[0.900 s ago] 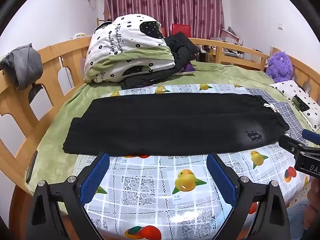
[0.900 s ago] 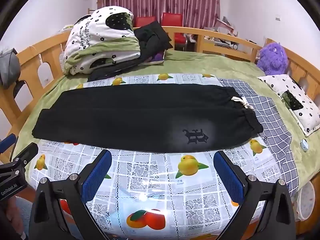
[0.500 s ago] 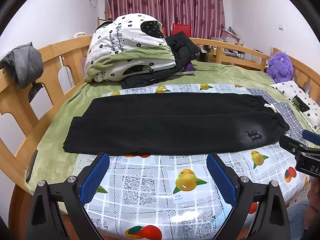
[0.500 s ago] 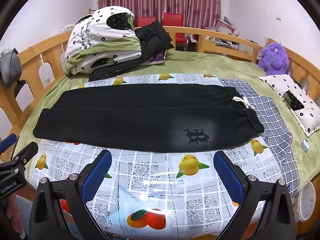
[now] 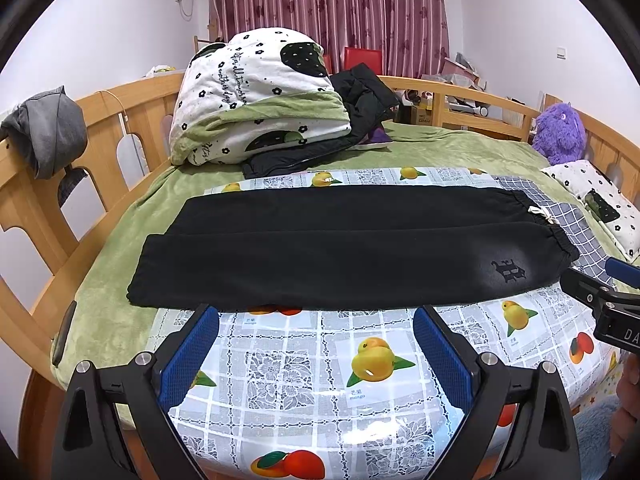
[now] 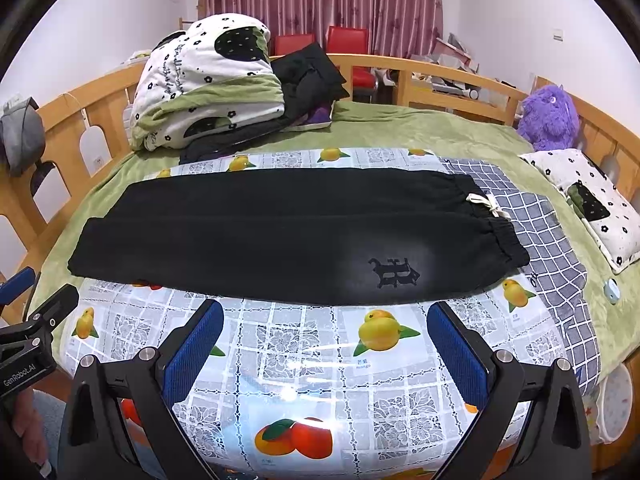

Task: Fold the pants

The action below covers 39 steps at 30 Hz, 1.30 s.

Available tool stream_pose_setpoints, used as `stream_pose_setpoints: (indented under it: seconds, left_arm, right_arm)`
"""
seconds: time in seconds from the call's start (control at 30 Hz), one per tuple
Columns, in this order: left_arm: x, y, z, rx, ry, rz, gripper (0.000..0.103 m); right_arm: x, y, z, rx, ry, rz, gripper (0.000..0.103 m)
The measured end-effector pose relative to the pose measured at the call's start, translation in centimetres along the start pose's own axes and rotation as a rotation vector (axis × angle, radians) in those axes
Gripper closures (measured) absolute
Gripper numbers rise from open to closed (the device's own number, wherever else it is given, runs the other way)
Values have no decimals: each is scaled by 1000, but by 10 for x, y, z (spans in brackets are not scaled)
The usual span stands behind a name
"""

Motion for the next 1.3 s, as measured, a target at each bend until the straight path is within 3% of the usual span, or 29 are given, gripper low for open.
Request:
stream_pose_setpoints:
  seconds: [0.57, 0.8, 0.93, 1.03, 1.2, 1.3]
  left_arm:
    - [-2, 1, -4, 0, 1, 4, 5]
    - [-19, 18, -25, -47, -101, -10, 5]
    - [-51, 46, -44, 13, -34, 88, 5]
    - [-53, 57, -61, -8, -69, 118, 5]
    - [-9, 54, -99, -122, -68, 46, 5]
    - [38, 39, -121, -212, -74, -54, 5]
  right_arm:
    - [-6, 0, -8, -24, 11, 14, 2]
    - [-19, 8, -10, -20, 92, 42, 3]
    - [-39, 25, -2, -46, 75, 99, 3]
    - [-44, 40, 18, -19, 95, 110, 3]
    - [-30, 65, 66, 52, 96, 111, 3]
    - [1, 67, 95, 70, 89, 62, 4]
Point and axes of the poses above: each gripper's, at about its wrist camera, not at the fingertips, and x roughly the way its jaws point, z to its right, y to its top, the point moved 7 cm from there along x, roughly the way its jaws point, and after that the axes turned 8 degrees about -z, right-handed, at the moved point
